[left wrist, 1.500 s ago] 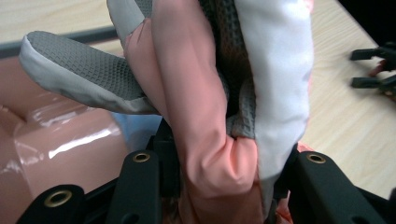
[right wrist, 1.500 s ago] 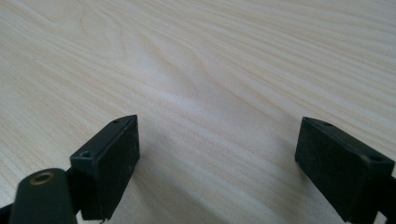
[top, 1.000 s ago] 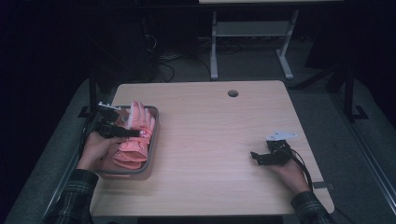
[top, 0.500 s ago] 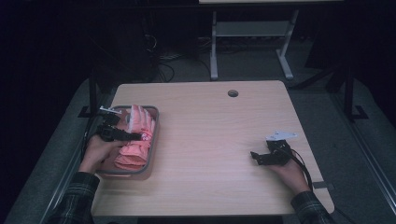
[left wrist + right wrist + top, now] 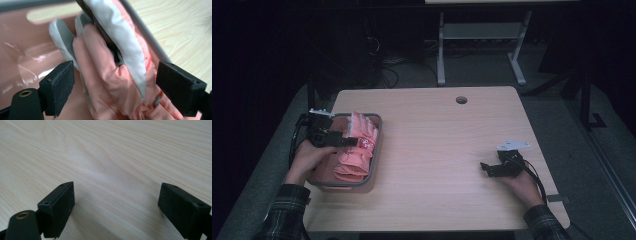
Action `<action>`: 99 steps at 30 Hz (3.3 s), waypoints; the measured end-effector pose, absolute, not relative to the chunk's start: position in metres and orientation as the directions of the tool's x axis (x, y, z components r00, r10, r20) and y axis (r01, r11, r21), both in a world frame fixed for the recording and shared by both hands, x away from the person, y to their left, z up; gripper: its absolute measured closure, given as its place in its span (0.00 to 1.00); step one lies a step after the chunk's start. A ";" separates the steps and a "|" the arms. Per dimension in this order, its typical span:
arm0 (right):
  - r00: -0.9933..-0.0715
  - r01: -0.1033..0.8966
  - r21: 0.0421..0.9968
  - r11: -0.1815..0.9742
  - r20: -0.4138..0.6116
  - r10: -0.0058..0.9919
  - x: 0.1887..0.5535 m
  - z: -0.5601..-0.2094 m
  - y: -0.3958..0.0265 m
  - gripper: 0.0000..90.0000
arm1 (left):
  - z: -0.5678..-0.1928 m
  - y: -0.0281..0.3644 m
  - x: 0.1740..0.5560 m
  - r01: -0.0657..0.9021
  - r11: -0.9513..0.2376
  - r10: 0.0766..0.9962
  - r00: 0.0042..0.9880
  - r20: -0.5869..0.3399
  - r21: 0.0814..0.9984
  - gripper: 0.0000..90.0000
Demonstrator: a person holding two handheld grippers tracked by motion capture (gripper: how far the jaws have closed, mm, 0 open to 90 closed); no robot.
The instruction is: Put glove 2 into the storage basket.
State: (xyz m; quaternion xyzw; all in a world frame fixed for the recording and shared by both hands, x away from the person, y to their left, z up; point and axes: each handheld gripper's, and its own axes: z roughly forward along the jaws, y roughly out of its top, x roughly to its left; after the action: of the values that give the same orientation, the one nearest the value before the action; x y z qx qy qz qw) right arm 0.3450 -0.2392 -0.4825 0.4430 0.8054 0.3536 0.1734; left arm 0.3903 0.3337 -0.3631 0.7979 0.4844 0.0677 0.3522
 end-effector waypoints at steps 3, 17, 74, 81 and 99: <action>-0.547 0.591 0.723 0.357 0.034 0.836 0.345 -0.482 -0.239 0.15 | -0.353 0.333 0.388 0.706 -0.285 0.817 0.533 -0.220 0.649 0.17; -0.547 0.591 0.724 0.357 0.034 0.836 0.345 -0.483 -0.239 0.15 | -0.314 0.305 0.383 0.602 -0.311 0.777 0.606 -0.168 0.735 0.17; -0.555 0.587 0.723 0.364 0.033 0.831 0.345 -0.482 -0.239 0.15 | -0.412 0.120 0.326 0.400 -0.528 0.545 0.836 -0.062 0.749 0.17; -0.556 0.587 0.723 0.364 0.032 0.831 0.345 -0.482 -0.239 0.15 | -0.437 0.107 0.321 0.381 -0.562 0.520 0.853 -0.045 0.734 0.16; -0.557 0.587 0.723 0.365 0.033 0.830 0.345 -0.482 -0.239 0.15 | -0.472 0.084 0.308 0.355 -0.637 0.465 0.885 -0.027 0.684 0.15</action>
State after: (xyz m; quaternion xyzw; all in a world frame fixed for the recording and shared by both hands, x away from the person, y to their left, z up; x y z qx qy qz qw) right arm 0.3448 -0.2389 -0.4825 0.4384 0.8080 0.3542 0.1715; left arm 0.3084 0.0844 -0.4722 0.9014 0.2276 0.0762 0.3603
